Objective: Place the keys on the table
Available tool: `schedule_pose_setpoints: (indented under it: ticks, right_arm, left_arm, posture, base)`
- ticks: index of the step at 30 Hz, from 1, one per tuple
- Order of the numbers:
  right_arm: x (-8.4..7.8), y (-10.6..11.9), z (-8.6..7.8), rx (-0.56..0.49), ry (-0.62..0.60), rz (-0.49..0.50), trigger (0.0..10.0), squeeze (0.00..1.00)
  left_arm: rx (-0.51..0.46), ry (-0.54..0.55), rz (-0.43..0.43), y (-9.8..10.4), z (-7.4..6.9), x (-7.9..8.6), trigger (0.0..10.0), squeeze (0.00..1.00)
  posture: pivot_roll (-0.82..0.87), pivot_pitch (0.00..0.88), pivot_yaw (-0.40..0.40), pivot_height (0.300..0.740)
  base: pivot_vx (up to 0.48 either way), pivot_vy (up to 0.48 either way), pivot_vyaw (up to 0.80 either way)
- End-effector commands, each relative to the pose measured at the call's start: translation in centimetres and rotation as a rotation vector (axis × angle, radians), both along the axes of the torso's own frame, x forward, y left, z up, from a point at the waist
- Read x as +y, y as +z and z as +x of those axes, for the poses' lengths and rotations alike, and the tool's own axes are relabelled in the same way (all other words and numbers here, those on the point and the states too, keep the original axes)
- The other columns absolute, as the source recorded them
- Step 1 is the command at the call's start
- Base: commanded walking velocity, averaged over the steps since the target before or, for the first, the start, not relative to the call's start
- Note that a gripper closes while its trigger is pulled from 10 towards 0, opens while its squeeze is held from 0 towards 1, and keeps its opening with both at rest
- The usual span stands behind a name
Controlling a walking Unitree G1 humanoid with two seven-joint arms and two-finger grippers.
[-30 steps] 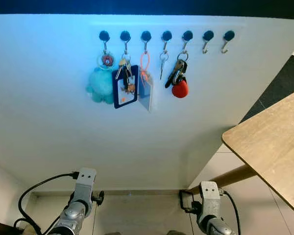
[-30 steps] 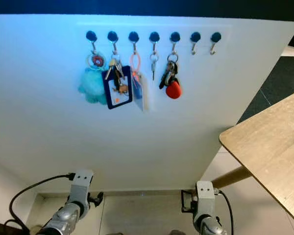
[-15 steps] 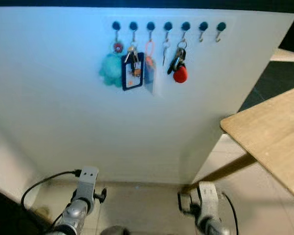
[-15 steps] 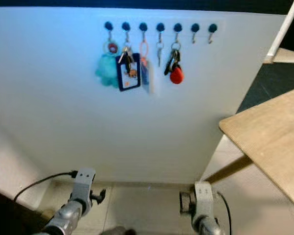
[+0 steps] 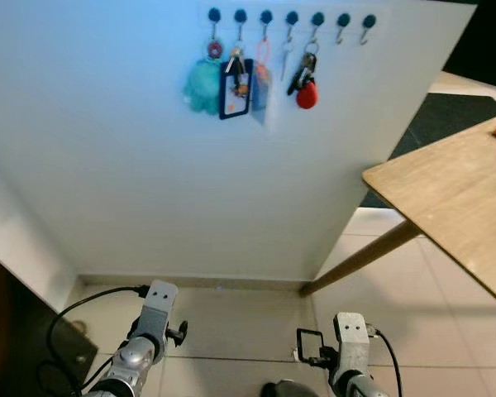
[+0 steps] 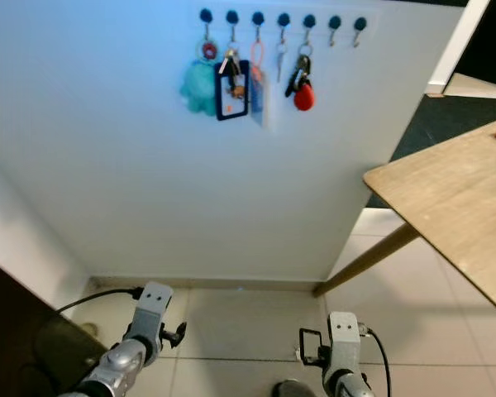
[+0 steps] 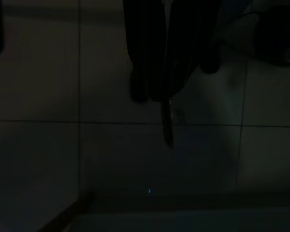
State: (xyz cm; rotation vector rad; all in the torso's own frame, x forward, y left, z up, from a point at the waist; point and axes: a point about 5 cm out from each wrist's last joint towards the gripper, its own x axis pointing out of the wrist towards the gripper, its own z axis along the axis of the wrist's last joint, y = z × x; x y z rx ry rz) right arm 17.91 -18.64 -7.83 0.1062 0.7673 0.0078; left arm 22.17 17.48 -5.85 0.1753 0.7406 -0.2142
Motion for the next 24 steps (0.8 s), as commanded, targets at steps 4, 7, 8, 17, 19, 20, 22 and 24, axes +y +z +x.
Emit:
schedule_pose_setpoints:
  ticks: [4, 7, 8, 17, 19, 20, 22, 24]
  right_arm:
    - [-0.31, -0.11, -0.30, 0.008, -0.010, -0.006, 10.0, 0.00]
    - [-0.40, -0.08, -0.23, 0.008, -0.012, -0.008, 10.0, 0.00]
    - [-0.43, -0.06, -0.17, 0.008, -0.012, -0.009, 10.0, 0.00]
    - [-0.13, 0.02, 0.06, 0.005, 0.008, 0.020, 10.0, 0.00]
    - [-0.02, 0.02, 0.10, 0.004, 0.008, 0.026, 10.0, 0.00]
    - [0.05, 0.03, 0.12, 0.004, 0.007, 0.030, 10.0, 0.00]
    - [0.10, 0.03, 0.15, 0.004, 0.007, 0.032, 10.0, 0.00]
    - [0.17, 0.05, 0.23, 0.002, 0.009, 0.034, 10.0, 0.00]
  left_arm:
    - [-0.013, -0.046, 0.009, 0.20, 0.36, -0.73, 10.0, 0.00]
    - [-0.029, -0.046, 0.014, 0.33, 0.51, -0.80, 10.0, 0.00]
    - [-0.034, -0.027, 0.011, 0.39, 0.61, -0.74, 10.0, 0.00]
    - [-0.071, -0.006, 0.003, 0.72, 0.91, -0.50, 10.0, 0.00]
    - [-0.070, -0.005, 0.005, 0.71, 0.91, -0.45, 10.0, 0.00]
    - [-0.072, -0.004, 0.005, 0.72, 0.90, -0.43, 10.0, 0.00]
    - [-0.073, -0.003, 0.004, 0.73, 0.91, -0.42, 10.0, 0.00]
    - [-0.074, -0.003, 0.004, 0.72, 0.90, -0.43, 10.0, 0.00]
  posture:
    - [0.05, 0.083, 0.003, 0.740]
    - [0.05, 0.080, 0.001, 0.740]
    - [0.05, 0.079, -0.001, 0.740]
    - [0.05, 0.078, -0.008, 0.740]
    - [0.05, 0.077, -0.010, 0.740]
    - [0.05, 0.077, -0.010, 0.740]
    - [0.05, 0.077, -0.010, 0.740]
    - [0.05, 0.076, -0.010, 0.740]
  base:
    - [0.000, -0.480, 0.00]
    - [0.000, -0.455, 0.00]
    - [0.000, 0.000, 0.00]
    - [0.000, 0.000, 0.00]
    - [0.000, 0.000, -0.29]
    - [0.000, 0.000, -0.80]
    - [0.000, 0.000, -0.80]
    - [0.000, 0.000, -0.80]
